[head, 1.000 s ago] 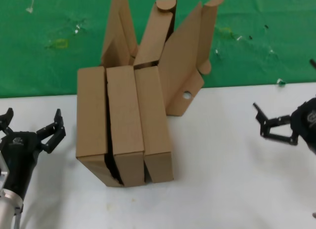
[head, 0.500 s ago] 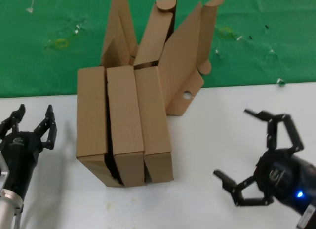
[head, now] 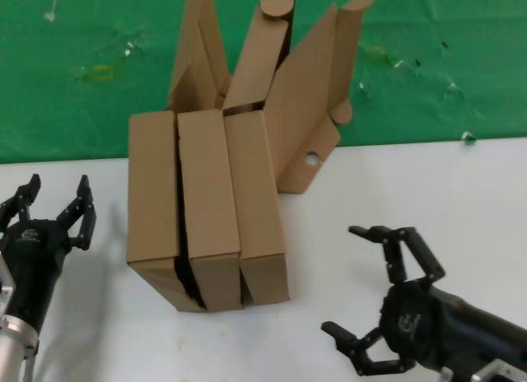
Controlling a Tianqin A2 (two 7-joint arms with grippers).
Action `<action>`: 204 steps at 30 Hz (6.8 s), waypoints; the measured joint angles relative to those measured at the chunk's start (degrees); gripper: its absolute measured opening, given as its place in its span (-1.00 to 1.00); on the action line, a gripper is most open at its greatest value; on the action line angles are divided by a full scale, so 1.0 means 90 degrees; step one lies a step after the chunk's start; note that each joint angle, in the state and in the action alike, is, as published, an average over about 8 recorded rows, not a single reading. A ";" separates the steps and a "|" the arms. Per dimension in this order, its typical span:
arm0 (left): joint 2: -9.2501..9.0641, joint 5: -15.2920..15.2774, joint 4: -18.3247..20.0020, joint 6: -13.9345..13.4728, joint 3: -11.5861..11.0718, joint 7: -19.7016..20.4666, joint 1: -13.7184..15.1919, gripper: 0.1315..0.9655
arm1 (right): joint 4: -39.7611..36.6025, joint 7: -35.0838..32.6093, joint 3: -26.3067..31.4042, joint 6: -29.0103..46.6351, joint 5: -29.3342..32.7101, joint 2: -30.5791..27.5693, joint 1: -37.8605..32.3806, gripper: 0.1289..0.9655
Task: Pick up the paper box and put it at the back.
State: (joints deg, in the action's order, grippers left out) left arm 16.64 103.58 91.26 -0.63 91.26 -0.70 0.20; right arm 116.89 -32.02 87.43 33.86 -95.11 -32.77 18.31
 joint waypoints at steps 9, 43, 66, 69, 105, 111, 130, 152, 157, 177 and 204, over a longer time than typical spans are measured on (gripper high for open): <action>0.0000 0.0000 0.0000 0.0000 0.0000 0.0000 0.0000 -0.23 | -0.0438 0.0540 0.0955 -0.0041 0.0417 -0.0094 -0.0837 0.81; 0.0000 0.0000 0.0000 0.0000 0.0000 0.0000 0.0000 0.93 | -0.1352 0.1191 0.2250 -0.0029 0.0482 -0.0246 -0.2094 -0.66; 0.0000 0.0000 0.0000 0.0000 0.0000 0.0000 0.0000 1.00 | -0.0030 0.3497 0.0880 0.0005 0.2155 -0.1665 -0.1672 -0.95; 0.0000 0.0000 0.0000 0.0000 0.0000 0.0000 0.0000 1.00 | 0.0057 0.4239 0.0536 0.0456 0.2774 -0.1837 -0.1979 -0.95; 0.0000 0.0000 0.0000 0.0000 0.0000 0.0000 0.0000 1.00 | -0.5214 0.5475 0.3607 0.3712 0.8563 0.0809 -0.8180 -0.95; 0.0000 0.0000 0.0000 0.0000 0.0000 0.0000 0.0000 1.00 | -0.6011 0.5458 0.3801 0.3275 0.8813 0.1210 -0.8418 -0.95; 0.0000 0.0000 0.0000 0.0000 0.0000 0.0000 0.0000 1.00 | -0.6880 0.5990 0.3804 0.2808 0.8964 0.1857 -0.8882 -0.78; 0.0000 0.0000 0.0000 0.0000 0.0000 0.0000 0.0000 1.00 | -0.2497 0.6609 0.2259 0.3829 0.8379 0.0800 -0.8197 0.06; 0.0000 -0.0001 0.0000 0.0000 0.0000 0.0000 0.0000 1.00 | -0.1792 0.6771 0.1590 0.3317 0.8413 0.0773 -0.7597 0.31; 0.0014 -0.0011 0.0010 0.0016 0.0010 0.0017 -0.0005 1.00 | -0.1962 0.6082 0.1288 0.1725 0.6382 0.0985 -0.6325 0.92; 0.0035 -0.0029 0.0026 0.0041 0.0027 0.0045 -0.0013 1.00 | -0.2352 0.4912 0.0910 -0.0817 0.3012 0.1331 -0.4338 1.00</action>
State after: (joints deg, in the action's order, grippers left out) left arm 16.96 103.32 91.50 -0.26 91.50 -0.29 0.08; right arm 95.73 12.18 95.62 26.51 -68.00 -20.79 -20.73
